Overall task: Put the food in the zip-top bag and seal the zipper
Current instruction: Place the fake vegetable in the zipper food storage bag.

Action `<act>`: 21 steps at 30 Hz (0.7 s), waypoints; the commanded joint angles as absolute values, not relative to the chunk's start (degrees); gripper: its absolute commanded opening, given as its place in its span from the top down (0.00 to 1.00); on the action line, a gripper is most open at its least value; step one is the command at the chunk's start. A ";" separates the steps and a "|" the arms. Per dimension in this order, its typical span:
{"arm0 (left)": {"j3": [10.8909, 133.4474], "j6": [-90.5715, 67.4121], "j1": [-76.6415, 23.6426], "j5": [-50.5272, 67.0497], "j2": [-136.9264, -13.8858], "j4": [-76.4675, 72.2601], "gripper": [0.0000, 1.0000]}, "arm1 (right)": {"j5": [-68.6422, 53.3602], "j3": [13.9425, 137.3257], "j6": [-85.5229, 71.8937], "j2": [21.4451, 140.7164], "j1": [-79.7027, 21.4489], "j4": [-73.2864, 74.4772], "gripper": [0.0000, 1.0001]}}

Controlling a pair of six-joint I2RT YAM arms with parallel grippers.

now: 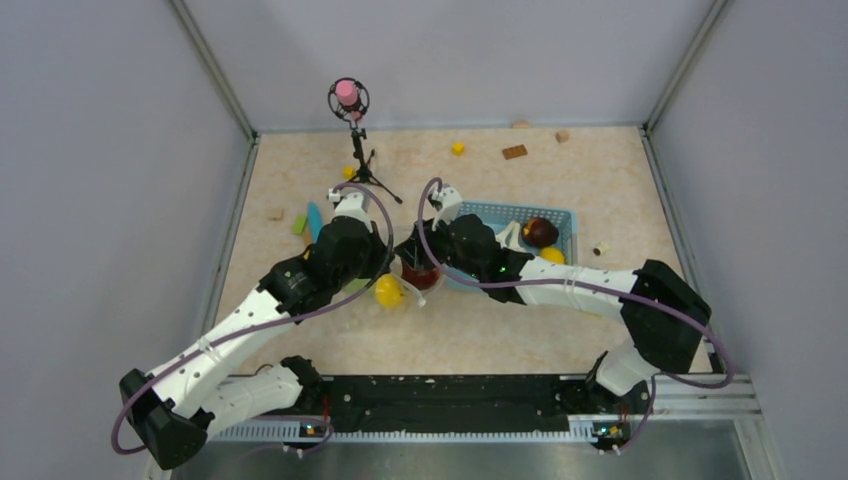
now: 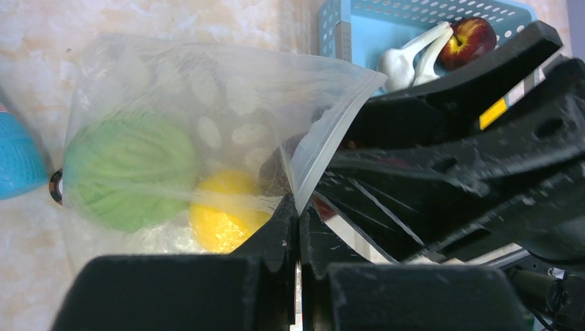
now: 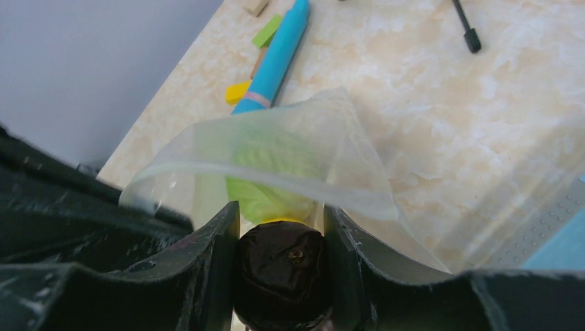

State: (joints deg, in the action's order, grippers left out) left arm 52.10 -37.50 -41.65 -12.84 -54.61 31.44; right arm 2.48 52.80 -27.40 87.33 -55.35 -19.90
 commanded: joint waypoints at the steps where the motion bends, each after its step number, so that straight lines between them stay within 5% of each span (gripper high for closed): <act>1: 51.38 -36.96 -41.49 -11.33 -53.12 27.94 1.00 | 10.65 57.89 -30.05 90.44 -56.54 -22.60 0.67; 12: 50.98 -37.33 -41.49 -11.79 -52.30 27.76 1.00 | 9.20 62.31 -31.14 92.74 -57.24 -14.69 0.22; 21: 51.14 -37.76 -41.49 -13.81 -51.66 28.59 1.00 | 11.71 56.87 -30.35 82.96 -57.17 -9.36 0.12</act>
State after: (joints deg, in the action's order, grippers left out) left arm 50.98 -37.43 -41.39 -12.93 -52.97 31.22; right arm 10.22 58.65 -30.92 90.83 -56.53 -9.69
